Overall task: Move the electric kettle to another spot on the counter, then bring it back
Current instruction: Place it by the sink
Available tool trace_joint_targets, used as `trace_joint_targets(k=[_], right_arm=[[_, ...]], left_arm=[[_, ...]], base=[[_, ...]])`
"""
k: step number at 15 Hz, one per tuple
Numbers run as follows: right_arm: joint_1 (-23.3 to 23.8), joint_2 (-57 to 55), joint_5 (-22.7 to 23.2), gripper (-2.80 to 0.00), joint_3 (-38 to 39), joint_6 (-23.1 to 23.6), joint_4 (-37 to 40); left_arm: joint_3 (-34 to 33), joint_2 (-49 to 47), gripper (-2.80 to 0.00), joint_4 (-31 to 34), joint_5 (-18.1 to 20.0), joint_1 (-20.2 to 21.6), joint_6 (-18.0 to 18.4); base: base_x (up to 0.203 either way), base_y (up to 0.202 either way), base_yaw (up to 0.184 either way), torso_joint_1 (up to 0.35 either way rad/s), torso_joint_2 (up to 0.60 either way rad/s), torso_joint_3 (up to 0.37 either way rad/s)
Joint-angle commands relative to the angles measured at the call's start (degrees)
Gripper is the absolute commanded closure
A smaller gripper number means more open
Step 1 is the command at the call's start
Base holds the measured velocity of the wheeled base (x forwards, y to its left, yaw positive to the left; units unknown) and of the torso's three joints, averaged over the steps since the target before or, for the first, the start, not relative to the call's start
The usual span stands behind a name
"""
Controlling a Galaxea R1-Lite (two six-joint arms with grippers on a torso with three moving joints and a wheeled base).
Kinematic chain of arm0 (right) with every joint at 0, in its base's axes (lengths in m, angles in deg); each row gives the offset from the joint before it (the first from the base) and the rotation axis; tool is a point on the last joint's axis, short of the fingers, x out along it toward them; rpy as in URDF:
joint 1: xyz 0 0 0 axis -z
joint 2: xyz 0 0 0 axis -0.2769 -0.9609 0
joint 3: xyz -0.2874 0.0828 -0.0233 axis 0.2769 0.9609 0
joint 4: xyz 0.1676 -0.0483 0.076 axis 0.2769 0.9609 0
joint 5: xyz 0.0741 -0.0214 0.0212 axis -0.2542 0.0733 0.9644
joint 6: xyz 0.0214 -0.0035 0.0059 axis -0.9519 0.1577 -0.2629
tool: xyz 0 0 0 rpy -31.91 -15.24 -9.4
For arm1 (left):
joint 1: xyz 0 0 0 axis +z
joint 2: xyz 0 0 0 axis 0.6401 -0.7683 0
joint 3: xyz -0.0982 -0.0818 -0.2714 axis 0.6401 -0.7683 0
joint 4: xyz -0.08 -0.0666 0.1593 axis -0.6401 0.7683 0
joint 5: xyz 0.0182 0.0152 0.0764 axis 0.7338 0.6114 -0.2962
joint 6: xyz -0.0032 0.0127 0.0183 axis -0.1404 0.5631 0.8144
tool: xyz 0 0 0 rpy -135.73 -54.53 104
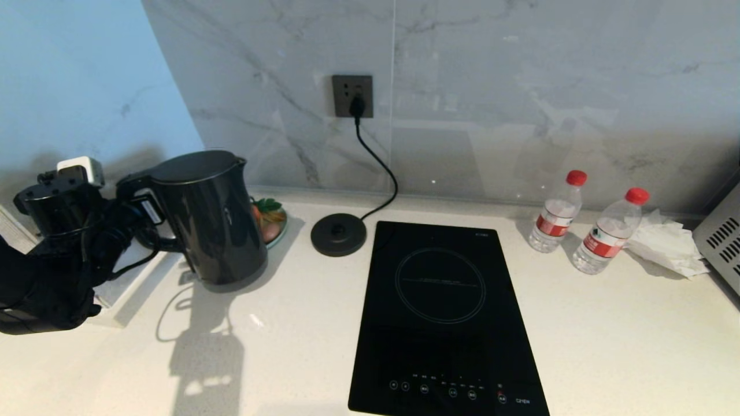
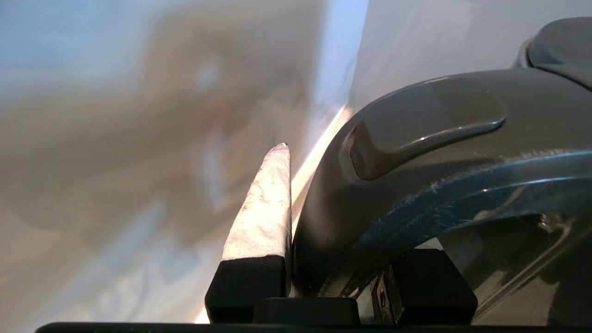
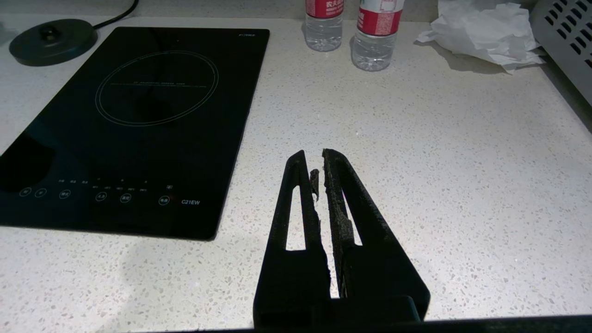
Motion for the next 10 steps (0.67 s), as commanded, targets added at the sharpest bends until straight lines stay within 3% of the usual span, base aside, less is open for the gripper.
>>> trace_joint_targets(k=[1, 4, 10], right_arm=[[0.0, 0.0, 0.0, 0.0, 0.0, 0.0, 0.0], [0.0, 0.0, 0.0, 0.0, 0.0, 0.0, 0.0], [0.0, 0.0, 0.0, 0.0, 0.0, 0.0, 0.0]], left_arm=[[-3.3, 1.4, 0.0, -2.3, 0.1, 0.7, -0.1], [-7.5, 0.6, 0.0, -8.3, 0.4, 0.9, -0.1], [-11.8, 0.2, 0.0, -10.6, 2.8, 2.4, -0.1]], base=[[0.0, 0.0, 0.0, 0.0, 0.0, 0.0], [0.0, 0.0, 0.0, 0.0, 0.0, 0.0], [0.0, 0.0, 0.0, 0.0, 0.0, 0.0]])
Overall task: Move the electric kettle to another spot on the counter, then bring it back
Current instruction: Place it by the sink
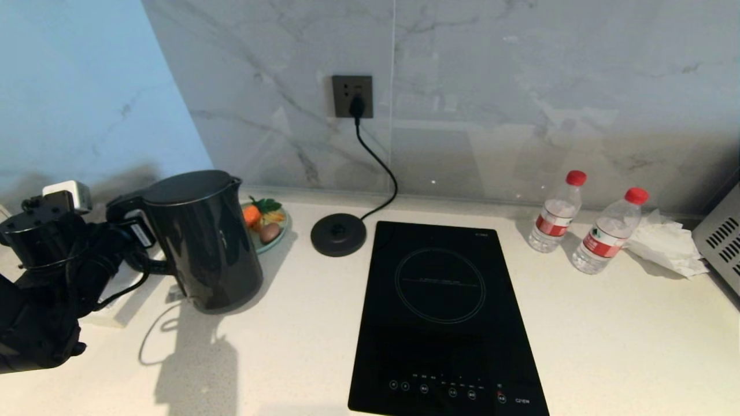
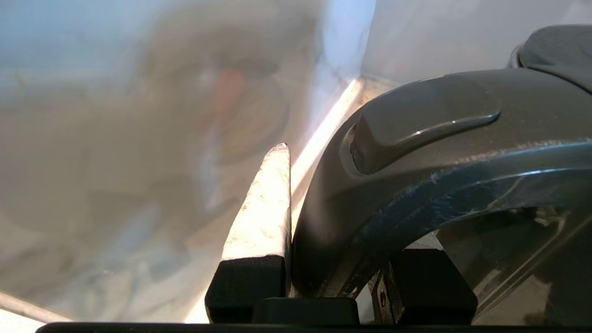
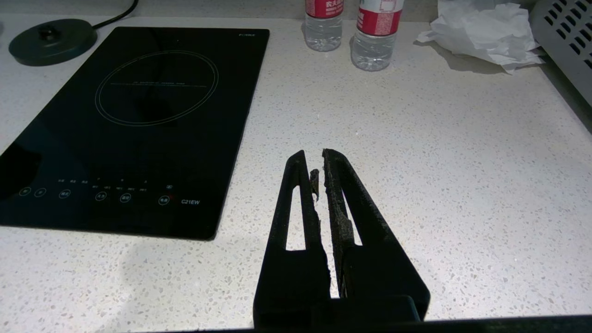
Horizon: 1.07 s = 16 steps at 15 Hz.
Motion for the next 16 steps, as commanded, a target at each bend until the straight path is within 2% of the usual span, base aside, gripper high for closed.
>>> trace_joint_targets(k=[1, 7, 10, 13, 16], right_arm=[[0.0, 0.0, 0.0, 0.0, 0.0, 0.0, 0.0], [0.0, 0.0, 0.0, 0.0, 0.0, 0.0, 0.0], [0.0, 0.0, 0.0, 0.0, 0.0, 0.0, 0.0], [0.0, 0.0, 0.0, 0.0, 0.0, 0.0, 0.0], [0.0, 0.0, 0.0, 0.0, 0.0, 0.0, 0.0]], left_arm=[[-2.3, -0.5, 0.0, -2.8, 1.5, 0.6, 0.2], [-3.1, -3.7, 0.0, -6.8, 2.1, 3.2, 0.9], [-3.2, -6.8, 0.0, -9.6, 2.1, 3.7, 2.7], [-5.1, -8.1, 0.0, -10.0, 2.4, 3.9, 4.1], [-5.2, -6.9, 0.0, -10.0, 4.4, 5.3, 4.0]], base=[[0.0, 0.0, 0.0, 0.0, 0.0, 0.0], [0.0, 0.0, 0.0, 0.0, 0.0, 0.0], [0.0, 0.0, 0.0, 0.0, 0.0, 0.0], [0.0, 0.0, 0.0, 0.0, 0.0, 0.0], [0.0, 0.0, 0.0, 0.0, 0.0, 0.0]])
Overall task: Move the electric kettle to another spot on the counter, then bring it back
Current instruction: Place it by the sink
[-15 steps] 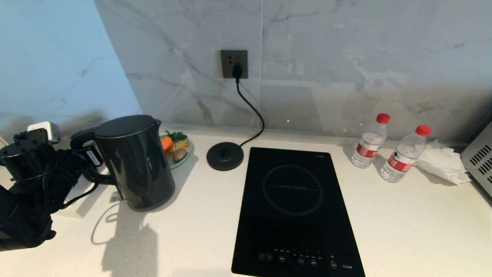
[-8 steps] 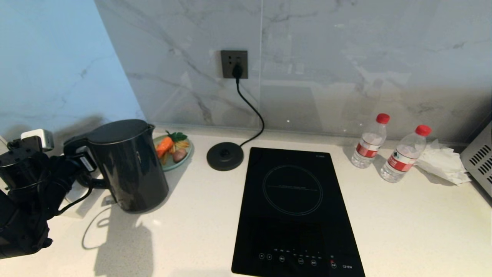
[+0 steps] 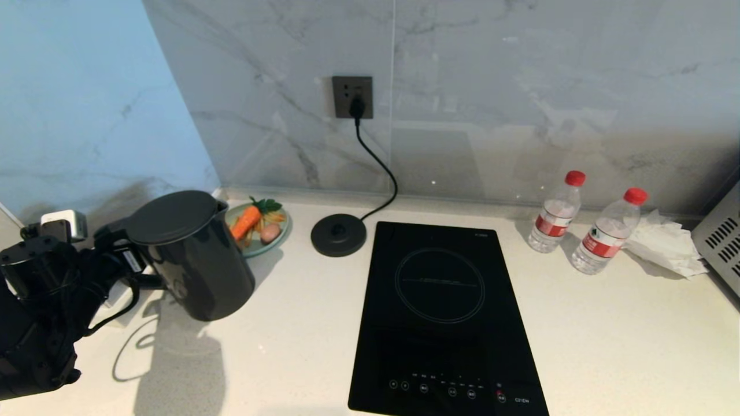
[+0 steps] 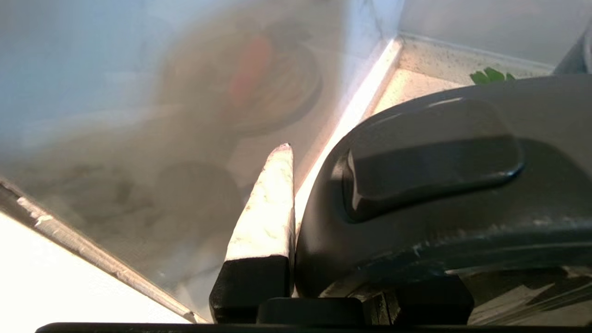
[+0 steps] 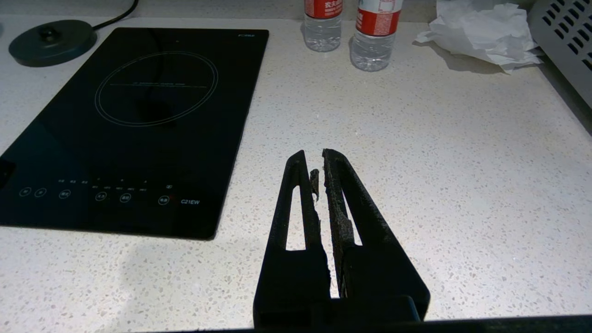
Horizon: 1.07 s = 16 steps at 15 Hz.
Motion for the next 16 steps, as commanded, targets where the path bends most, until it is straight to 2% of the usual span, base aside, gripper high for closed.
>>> trace_joint_targets(k=[1, 7, 8, 16], right_arm=[[0.0, 0.0, 0.0, 0.0, 0.0, 0.1, 0.0], [0.0, 0.0, 0.0, 0.0, 0.0, 0.1, 0.0], [0.0, 0.0, 0.0, 0.0, 0.0, 0.1, 0.0], [0.0, 0.0, 0.0, 0.0, 0.0, 0.0, 0.0]], left_arm=[[-0.3, 0.1, 0.0, -0.4, 0.3, 0.8, 0.0], [-1.6, 1.7, 0.0, -0.4, 0.7, 1.1, 0.0], [-2.0, 1.5, -2.8, -0.4, 0.6, 1.1, 0.0], [-6.3, 1.5, -2.8, -0.4, 3.3, 1.9, 0.1]], base=[[0.0, 0.0, 0.0, 0.0, 0.0, 0.0], [0.0, 0.0, 0.0, 0.0, 0.0, 0.0], [0.0, 0.0, 0.0, 0.0, 0.0, 0.0], [0.0, 0.0, 0.0, 0.0, 0.0, 0.0]])
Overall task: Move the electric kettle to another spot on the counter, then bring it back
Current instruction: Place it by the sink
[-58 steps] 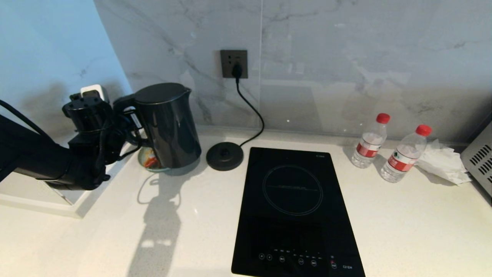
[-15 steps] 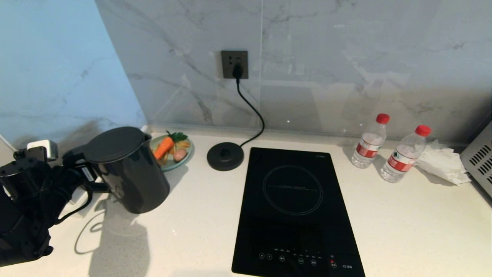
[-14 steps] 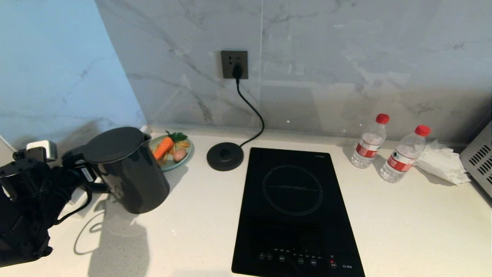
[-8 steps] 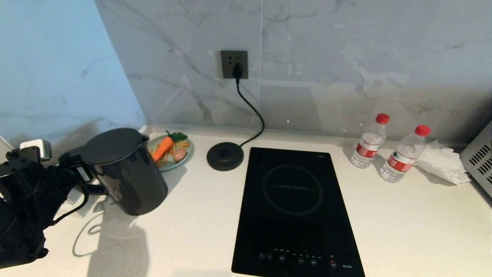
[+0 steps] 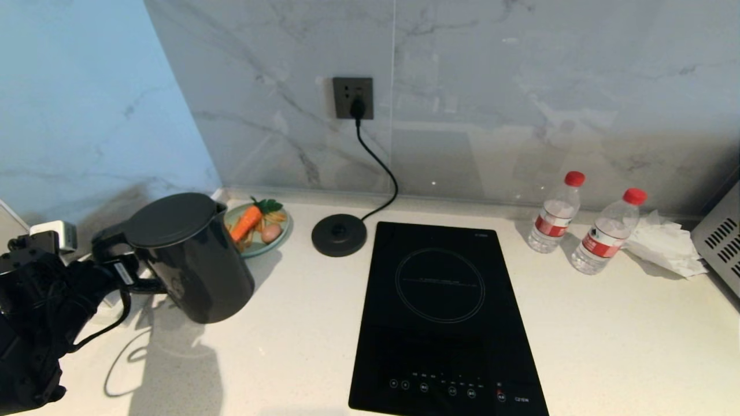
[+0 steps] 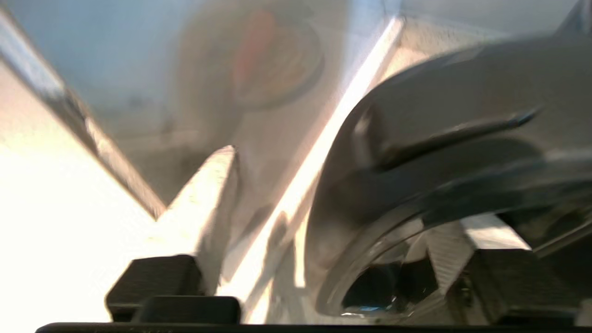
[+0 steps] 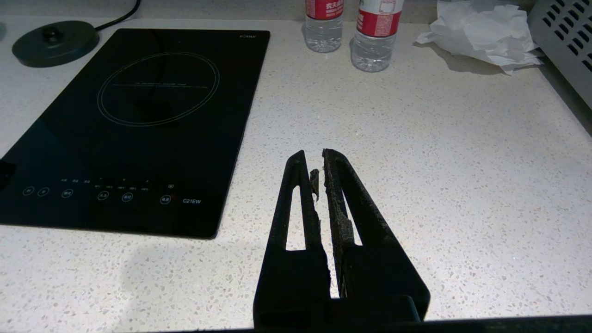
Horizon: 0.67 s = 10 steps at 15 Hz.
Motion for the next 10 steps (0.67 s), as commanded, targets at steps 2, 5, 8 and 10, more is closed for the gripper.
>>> trace_joint_targets(k=[2, 5, 8, 10], right_arm=[[0.0, 0.0, 0.0, 0.0, 0.0, 0.1, 0.0], [0.0, 0.0, 0.0, 0.0, 0.0, 0.0, 0.0], [0.0, 0.0, 0.0, 0.0, 0.0, 0.0, 0.0], [0.0, 0.0, 0.0, 0.0, 0.0, 0.0, 0.0]], left_arm=[[-2.6, -0.1, -2.8, -0.4, 2.3, 1.5, -0.1], [-4.9, 0.6, -2.8, -0.4, 6.9, 4.4, -0.2], [-5.2, 1.2, -2.8, -0.4, 7.3, 5.9, -0.4], [-5.3, 1.7, -2.8, -0.4, 7.4, 7.5, -0.4]], base=[[0.0, 0.0, 0.0, 0.0, 0.0, 0.0], [0.0, 0.0, 0.0, 0.0, 0.0, 0.0], [0.0, 0.0, 0.0, 0.0, 0.0, 0.0], [0.0, 0.0, 0.0, 0.0, 0.0, 0.0]])
